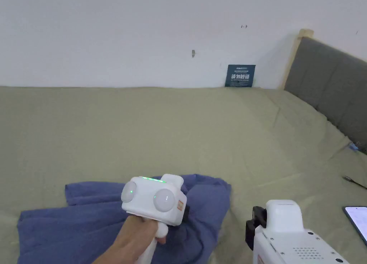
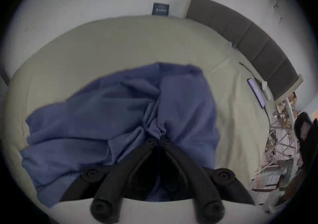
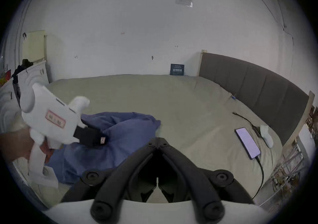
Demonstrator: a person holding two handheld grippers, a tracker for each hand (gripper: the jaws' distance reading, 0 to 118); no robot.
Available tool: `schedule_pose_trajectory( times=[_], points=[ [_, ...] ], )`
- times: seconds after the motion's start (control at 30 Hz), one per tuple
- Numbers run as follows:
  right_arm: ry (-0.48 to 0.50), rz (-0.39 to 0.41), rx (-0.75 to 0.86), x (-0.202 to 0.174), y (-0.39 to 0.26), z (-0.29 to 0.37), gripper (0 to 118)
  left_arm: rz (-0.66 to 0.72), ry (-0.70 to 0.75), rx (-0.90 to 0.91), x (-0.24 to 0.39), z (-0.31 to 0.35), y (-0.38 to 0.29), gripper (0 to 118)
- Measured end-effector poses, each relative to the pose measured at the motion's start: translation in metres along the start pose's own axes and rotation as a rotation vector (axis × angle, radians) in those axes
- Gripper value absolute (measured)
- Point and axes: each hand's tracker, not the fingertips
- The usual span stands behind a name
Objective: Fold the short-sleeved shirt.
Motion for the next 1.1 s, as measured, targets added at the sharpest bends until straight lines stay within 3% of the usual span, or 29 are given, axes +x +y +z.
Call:
schedule_pose_trajectory(
  times=[0.1,0.13,0.2,0.23,0.33,0.37,0.4,0.43,0.47,0.57,0.8,0.9,1.1],
  points=[
    [0.002,-0.001,-0.011,0.0,-0.002,-0.005,0,0.0,-0.004,0.036,-0.007,0.001,-0.002,4],
    [0.003,-0.002,-0.014,-0.001,-0.002,-0.005,0,-0.019,-0.017,0.069,-0.005,0.007,-0.005,13],
    [0.007,-0.01,-0.016,-0.002,-0.001,-0.005,0,-0.037,0.005,0.123,-0.006,0.02,-0.006,97],
    [0.01,-0.012,-0.016,-0.004,0.0,-0.003,0,-0.033,-0.006,0.123,-0.009,0.026,-0.007,118],
    [0.023,-0.001,0.01,-0.011,0.003,0.007,0,0.019,0.047,0.218,-0.012,0.08,-0.014,100],
    [0.024,0.001,0.018,-0.013,0.004,0.01,0,0.047,0.071,0.268,-0.016,0.098,-0.02,83],
    [0.032,0.0,0.022,-0.015,0.006,0.015,0,0.043,0.076,0.305,-0.021,0.113,-0.041,53],
    [0.043,-0.006,0.029,-0.018,0.006,0.02,0,0.046,0.093,0.343,-0.026,0.131,-0.052,5],
    [0.049,-0.01,0.036,-0.021,0.006,0.023,0,0.058,0.129,0.37,-0.03,0.145,-0.064,0],
    [0.069,0.001,0.051,-0.031,0.007,0.034,0,0.082,0.195,0.434,-0.049,0.2,-0.102,0],
    [0.126,0.015,0.081,-0.06,0.007,0.042,0,0.282,0.349,0.494,-0.107,0.283,-0.203,0],
    [0.148,0.025,0.075,-0.074,0.007,0.04,0,0.326,0.401,0.471,-0.132,0.293,-0.219,0],
    [0.171,0.058,0.072,-0.09,0.006,0.031,0,0.389,0.368,0.426,-0.167,0.281,-0.198,0]
  ],
)
